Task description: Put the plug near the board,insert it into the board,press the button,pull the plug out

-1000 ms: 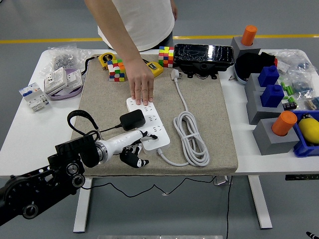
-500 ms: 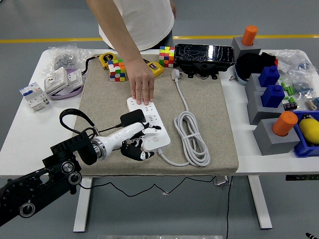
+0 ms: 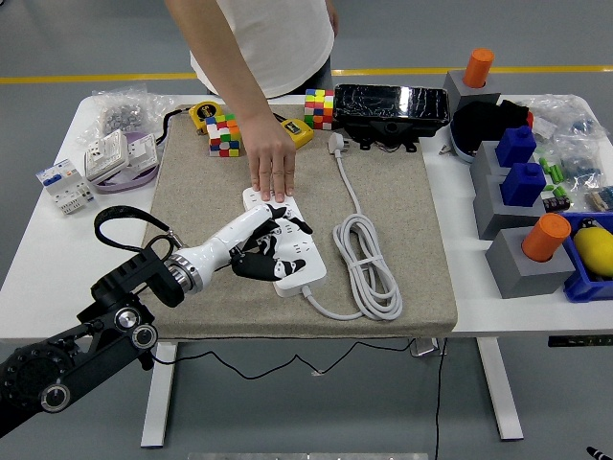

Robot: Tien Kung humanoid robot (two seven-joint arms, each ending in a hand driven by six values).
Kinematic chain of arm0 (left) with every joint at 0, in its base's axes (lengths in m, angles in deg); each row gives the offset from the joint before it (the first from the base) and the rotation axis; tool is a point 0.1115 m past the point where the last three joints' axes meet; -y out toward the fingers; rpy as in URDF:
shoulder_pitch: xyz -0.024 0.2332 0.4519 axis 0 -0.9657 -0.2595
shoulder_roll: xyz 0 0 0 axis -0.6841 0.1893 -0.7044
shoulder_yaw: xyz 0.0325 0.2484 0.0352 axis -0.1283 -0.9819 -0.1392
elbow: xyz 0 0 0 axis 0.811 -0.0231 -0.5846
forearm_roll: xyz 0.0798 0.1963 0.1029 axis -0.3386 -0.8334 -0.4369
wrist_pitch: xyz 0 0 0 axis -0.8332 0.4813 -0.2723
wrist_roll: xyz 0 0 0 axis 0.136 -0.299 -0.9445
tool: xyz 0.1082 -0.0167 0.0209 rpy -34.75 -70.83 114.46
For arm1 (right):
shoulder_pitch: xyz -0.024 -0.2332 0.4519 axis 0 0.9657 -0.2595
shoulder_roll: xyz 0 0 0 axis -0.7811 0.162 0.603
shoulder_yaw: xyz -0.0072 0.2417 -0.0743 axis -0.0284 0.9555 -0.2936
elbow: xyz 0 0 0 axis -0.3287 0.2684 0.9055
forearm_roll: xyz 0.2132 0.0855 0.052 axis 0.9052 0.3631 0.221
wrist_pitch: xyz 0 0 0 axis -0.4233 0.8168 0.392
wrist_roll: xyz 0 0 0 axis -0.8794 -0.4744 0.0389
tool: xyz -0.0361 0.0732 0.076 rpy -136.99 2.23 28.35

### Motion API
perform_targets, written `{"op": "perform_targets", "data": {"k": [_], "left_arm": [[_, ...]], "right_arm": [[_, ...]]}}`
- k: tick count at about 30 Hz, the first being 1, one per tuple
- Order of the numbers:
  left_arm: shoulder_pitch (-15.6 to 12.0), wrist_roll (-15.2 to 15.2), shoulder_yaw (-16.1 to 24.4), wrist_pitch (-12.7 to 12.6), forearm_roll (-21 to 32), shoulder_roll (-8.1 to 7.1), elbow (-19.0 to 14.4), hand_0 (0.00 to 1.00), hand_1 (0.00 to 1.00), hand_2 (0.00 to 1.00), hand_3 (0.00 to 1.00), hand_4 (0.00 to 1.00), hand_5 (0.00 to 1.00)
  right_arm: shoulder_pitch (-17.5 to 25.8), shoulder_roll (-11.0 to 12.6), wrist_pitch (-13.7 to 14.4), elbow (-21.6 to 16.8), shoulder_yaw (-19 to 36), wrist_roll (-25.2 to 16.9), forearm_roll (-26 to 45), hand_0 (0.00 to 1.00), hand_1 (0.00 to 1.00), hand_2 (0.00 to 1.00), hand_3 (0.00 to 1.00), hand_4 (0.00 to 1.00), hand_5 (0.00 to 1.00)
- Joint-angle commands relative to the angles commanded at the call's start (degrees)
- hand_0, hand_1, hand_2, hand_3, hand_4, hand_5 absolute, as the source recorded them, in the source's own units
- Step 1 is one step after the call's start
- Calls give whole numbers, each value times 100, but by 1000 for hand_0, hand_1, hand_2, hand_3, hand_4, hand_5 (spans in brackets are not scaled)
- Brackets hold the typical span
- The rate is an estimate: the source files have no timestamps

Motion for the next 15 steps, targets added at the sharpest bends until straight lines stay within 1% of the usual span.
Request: {"op": "perform_targets", "data": {"k": [4,7,8,13,14,15], "left_arm": [[6,-130,-9,131,-33,-8,-12,153,84,177,624,768,90],[2,-326,-20,326,-113,-11,-43,153,84,177,624,768,90],[1,-383,-22,383,-126,-11,-51,130,61,126,655,783,92],[0,-727,-48,697,-251,-15,-86,130,61,126,655,783,92],[0,-804,-57,762,-262,-14,-88,126,66,133,740,783,102],[1,-866,-67,811,-266,-13,-90,126,66,133,740,783,102]], "right_arm": [[-3,2,0,-4,12,0,-4,574,629,601,538,880,407],[2,2,-2,-3,16,2,-6,574,629,601,538,880,407],[4,1,-3,-2,15,2,-6,573,630,601,538,880,407],[14,2,-6,-1,8,5,-6,573,630,601,538,880,407],[17,3,-6,-1,4,4,-5,573,629,602,538,880,408],[20,4,-6,-2,3,4,-5,573,629,602,538,880,408]]}}
